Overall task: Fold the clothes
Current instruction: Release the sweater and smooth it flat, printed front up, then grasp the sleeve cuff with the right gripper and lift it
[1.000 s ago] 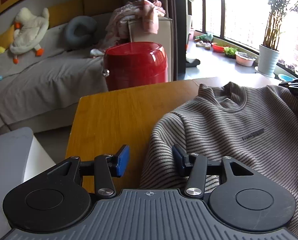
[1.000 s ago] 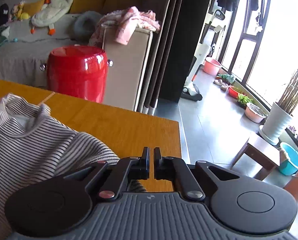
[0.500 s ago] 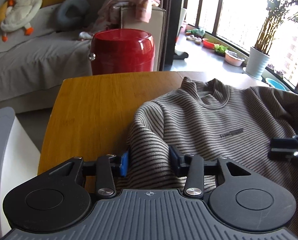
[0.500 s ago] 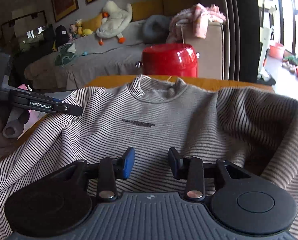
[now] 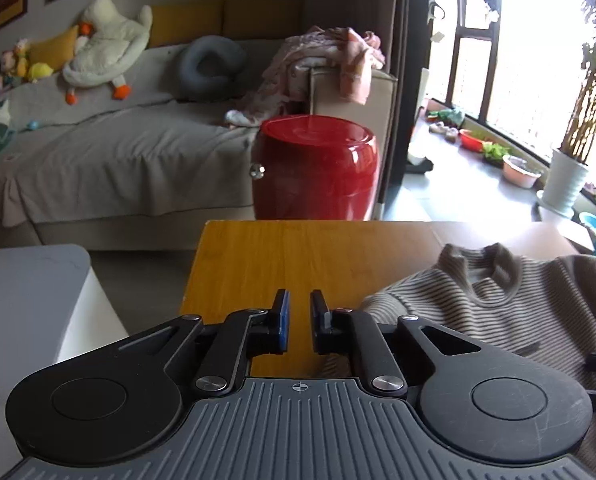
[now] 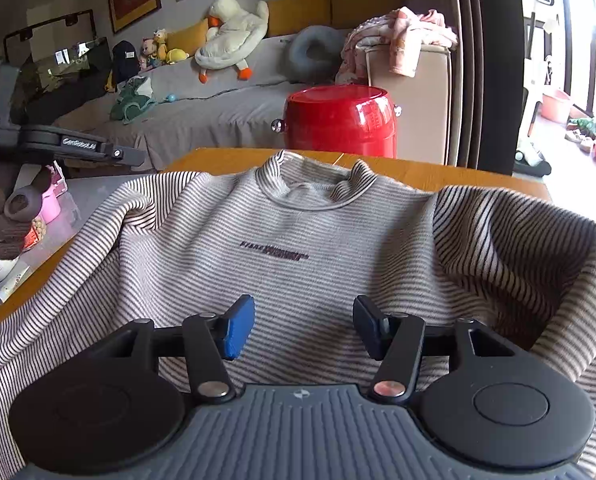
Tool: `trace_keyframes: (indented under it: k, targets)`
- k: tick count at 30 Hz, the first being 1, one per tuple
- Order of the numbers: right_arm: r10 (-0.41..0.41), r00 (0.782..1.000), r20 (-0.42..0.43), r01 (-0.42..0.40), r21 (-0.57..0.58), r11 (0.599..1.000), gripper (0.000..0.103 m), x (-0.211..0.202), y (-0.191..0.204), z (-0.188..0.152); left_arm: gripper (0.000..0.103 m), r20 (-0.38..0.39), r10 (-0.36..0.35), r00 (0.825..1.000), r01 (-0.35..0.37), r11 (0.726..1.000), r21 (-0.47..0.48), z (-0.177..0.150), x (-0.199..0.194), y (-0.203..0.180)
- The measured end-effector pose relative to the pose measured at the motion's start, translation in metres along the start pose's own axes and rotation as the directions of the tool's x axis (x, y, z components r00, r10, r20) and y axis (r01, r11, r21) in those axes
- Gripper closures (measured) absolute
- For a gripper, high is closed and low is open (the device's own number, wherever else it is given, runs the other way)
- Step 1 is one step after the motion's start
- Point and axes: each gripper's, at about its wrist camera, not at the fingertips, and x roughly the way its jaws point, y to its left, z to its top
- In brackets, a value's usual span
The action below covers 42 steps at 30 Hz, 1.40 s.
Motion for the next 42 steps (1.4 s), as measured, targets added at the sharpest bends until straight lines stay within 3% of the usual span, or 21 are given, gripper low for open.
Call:
trace_keyframes:
  k: [3,5,6,7,8,11,12,14,18,19,23,25,30,34,36,37,38,39,42]
  targets:
    - [-0.107,0.994,-0.028,0.106,-0.040,0.994,0.056,0.012,-0.016,0.013,0.073,-0.005,-0.108,0.994,0.108,0.994,-0.009,-0.003,-0.015,-0.010]
    - [-0.207,0.977,-0.047,0.206,-0.033,0.978,0.062,0.024,-0.036,0.016,0.061,-0.016,-0.210,0.978,0.209,0.977,-0.035,-0.008,-0.022,-0.018]
    - [-0.256,0.965,-0.057,0.255,-0.031,0.966,0.060,0.030,-0.046,0.017,0.060,-0.028,-0.247,0.969,0.246,0.968,-0.043,-0.011,-0.022,-0.023]
    - [-0.255,0.965,-0.060,0.256,0.011,0.966,0.057,0.031,-0.057,0.018,0.059,-0.043,-0.273,0.961,0.271,0.962,-0.044,-0.015,-0.021,-0.028]
    - [-0.250,0.966,-0.062,0.254,0.056,0.966,0.058,0.030,-0.067,0.019,0.057,-0.064,-0.276,0.959,0.274,0.961,-0.031,-0.022,-0.017,-0.033]
    - [-0.285,0.958,-0.039,0.286,0.032,0.958,0.058,0.020,-0.067,0.016,0.057,-0.121,-0.242,0.963,0.246,0.969,0.021,-0.039,-0.003,-0.045]
    - [-0.289,0.957,-0.031,0.290,0.024,0.957,0.059,0.011,-0.065,0.013,0.059,-0.129,-0.222,0.966,0.228,0.973,0.035,-0.042,0.000,-0.045]
    - [-0.291,0.956,-0.017,0.292,0.013,0.956,0.059,-0.012,-0.062,0.008,0.073,-0.124,-0.213,0.969,0.218,0.975,0.029,-0.042,0.001,-0.038]
    - [-0.295,0.955,0.012,0.296,-0.011,0.955,0.057,-0.058,-0.055,-0.003,0.075,-0.112,-0.195,0.974,0.198,0.980,0.016,-0.041,0.002,-0.026]
    - [-0.296,0.955,0.019,0.297,-0.017,0.955,0.055,-0.069,-0.053,-0.006,0.069,-0.107,-0.197,0.975,0.199,0.980,0.010,-0.040,0.001,-0.024]
    - [-0.299,0.953,0.049,0.301,-0.040,0.953,0.047,-0.115,-0.046,-0.017,0.028,-0.067,-0.259,0.964,0.258,0.966,-0.019,-0.039,-0.015,-0.039]
    - [-0.305,0.952,0.037,0.307,-0.084,0.948,0.045,-0.130,-0.037,-0.028,0.023,-0.055,-0.314,0.948,0.313,0.949,-0.028,-0.043,-0.025,-0.053]
    - [-0.333,0.937,-0.102,0.292,-0.287,0.912,0.045,-0.125,0.002,-0.079,0.010,-0.054,-0.413,0.909,0.407,0.908,-0.100,-0.075,-0.040,-0.077]
    - [-0.389,0.918,-0.084,0.346,-0.315,0.884,0.044,-0.118,-0.001,-0.091,0.003,-0.054,-0.463,0.885,0.451,0.880,-0.146,-0.105,-0.049,-0.081]
    - [-0.409,0.910,-0.071,0.380,-0.251,0.890,0.052,-0.110,-0.013,-0.085,0.000,-0.049,-0.470,0.881,0.456,0.873,-0.172,-0.116,-0.049,-0.079]
    - [-0.398,0.915,-0.073,0.378,-0.195,0.905,0.079,-0.108,-0.020,-0.080,0.000,-0.043,-0.464,0.885,0.450,0.874,-0.186,-0.120,-0.049,-0.078]
    - [-0.378,0.923,-0.077,0.367,-0.128,0.921,0.095,-0.108,-0.026,-0.072,0.000,-0.027,-0.459,0.888,0.447,0.875,-0.188,-0.124,-0.049,-0.078]
    - [-0.358,0.930,-0.080,0.354,-0.061,0.933,0.096,-0.107,-0.033,-0.065,0.000,-0.009,-0.453,0.892,0.444,0.878,-0.179,-0.126,-0.050,-0.078]
    - [-0.299,0.953,0.050,0.291,0.116,0.950,0.100,-0.137,-0.044,-0.019,0.000,0.003,-0.434,0.901,0.429,0.889,-0.159,-0.129,-0.052,-0.080]
